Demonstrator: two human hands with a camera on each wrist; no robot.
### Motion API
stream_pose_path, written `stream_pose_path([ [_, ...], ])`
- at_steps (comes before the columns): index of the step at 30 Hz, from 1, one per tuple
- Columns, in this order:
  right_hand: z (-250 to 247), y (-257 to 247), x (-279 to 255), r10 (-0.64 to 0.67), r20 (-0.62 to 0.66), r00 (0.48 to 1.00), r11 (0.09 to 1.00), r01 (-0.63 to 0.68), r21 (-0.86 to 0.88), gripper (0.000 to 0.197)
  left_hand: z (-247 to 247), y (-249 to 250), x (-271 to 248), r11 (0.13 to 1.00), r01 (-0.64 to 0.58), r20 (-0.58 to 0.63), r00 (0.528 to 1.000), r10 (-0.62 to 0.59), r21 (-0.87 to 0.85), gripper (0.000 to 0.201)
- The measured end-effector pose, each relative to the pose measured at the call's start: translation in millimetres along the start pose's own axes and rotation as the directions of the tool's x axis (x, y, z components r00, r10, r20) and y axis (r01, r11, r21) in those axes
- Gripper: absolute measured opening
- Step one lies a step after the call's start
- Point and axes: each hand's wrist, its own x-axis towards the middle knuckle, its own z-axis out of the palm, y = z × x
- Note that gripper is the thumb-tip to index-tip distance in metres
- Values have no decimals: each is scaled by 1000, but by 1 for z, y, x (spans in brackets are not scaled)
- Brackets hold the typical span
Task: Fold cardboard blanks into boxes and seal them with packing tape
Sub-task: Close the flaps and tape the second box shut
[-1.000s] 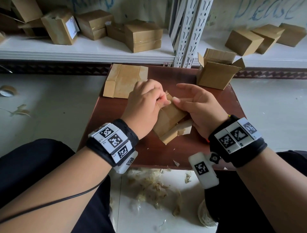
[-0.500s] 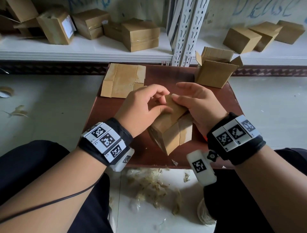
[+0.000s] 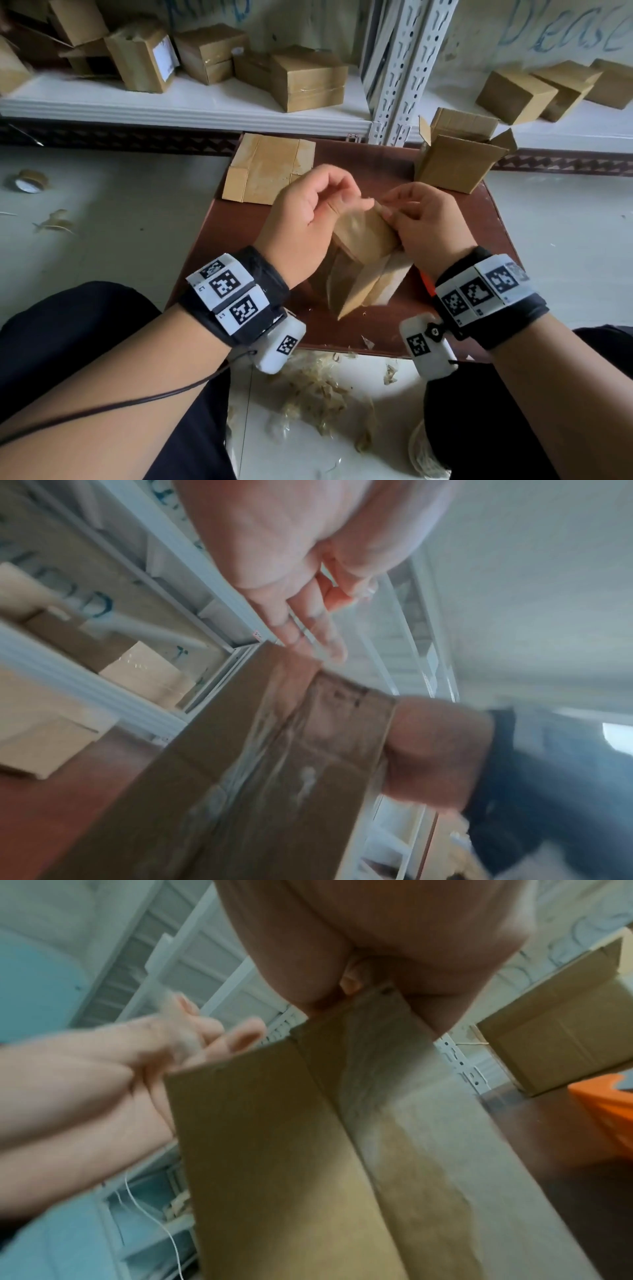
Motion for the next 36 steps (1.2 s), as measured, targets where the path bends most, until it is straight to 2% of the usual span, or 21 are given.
stream_pose_path([
  [3, 6, 8, 2, -55, -3, 999, 988, 53, -145, 10, -1, 3, 2, 986, 41, -48, 998, -49, -162, 10],
  [7, 14, 6, -4, -59, 75, 995, 983, 71, -168, 15, 0, 3, 2, 982, 65, -57, 995, -76, -180, 12],
  [10, 19, -1, -15, -127, 163, 978, 945, 169, -280, 27, 1, 1, 4, 976, 102, -68, 991, -117, -194, 10],
  [11, 20, -4, -19, -158, 195, 968, 941, 207, -266, 29, 1, 0, 5, 970, 118, -76, 988, -137, -214, 11],
  [13, 20, -8, -24, -183, 314, 932, 964, 232, -127, 36, 4, -1, 8, 950, 158, -81, 979, -185, -268, 13],
  [15, 19, -10, -27, -114, 478, 871, 992, 125, 8, 56, 6, -1, 8, 916, 228, -53, 964, -260, -329, 16],
  [17, 19, -8, -28, -34, 581, 813, 999, 3, 55, 78, 8, -2, 8, 871, 304, 4, 944, -329, -387, 15],
  [19, 18, -3, -27, 4, 602, 799, 998, -39, 46, 98, 10, -1, 9, 827, 354, 59, 929, -366, -438, 9],
  [21, 19, 2, -24, 11, 593, 805, 1000, -14, 1, 112, 11, 1, 9, 791, 385, 84, 915, -395, -475, 6],
  [26, 13, 6, -20, -17, 527, 850, 1000, 26, -10, 108, 7, 10, 14, 712, 413, 63, 884, -463, -567, 18],
  [28, 13, 9, -18, -49, 485, 873, 996, 76, -36, 110, 2, 9, 17, 762, 404, -12, 880, -475, -506, 37],
  [30, 14, 13, -15, -65, 430, 900, 989, 115, -91, 105, -1, 4, 17, 874, 375, -94, 903, -420, -309, 46],
  [31, 13, 14, -14, -62, 407, 912, 986, 119, -118, 97, -3, 2, 15, 914, 364, -121, 914, -387, -178, 43],
  [33, 15, 17, -14, -66, 372, 926, 979, 132, -157, 84, -4, -5, 12, 934, 357, -172, 922, -348, 23, 31],
  [36, 19, 23, -15, -76, 358, 931, 979, 137, -148, 76, -4, -10, 11, 932, 361, -204, 914, -350, 21, 21],
])
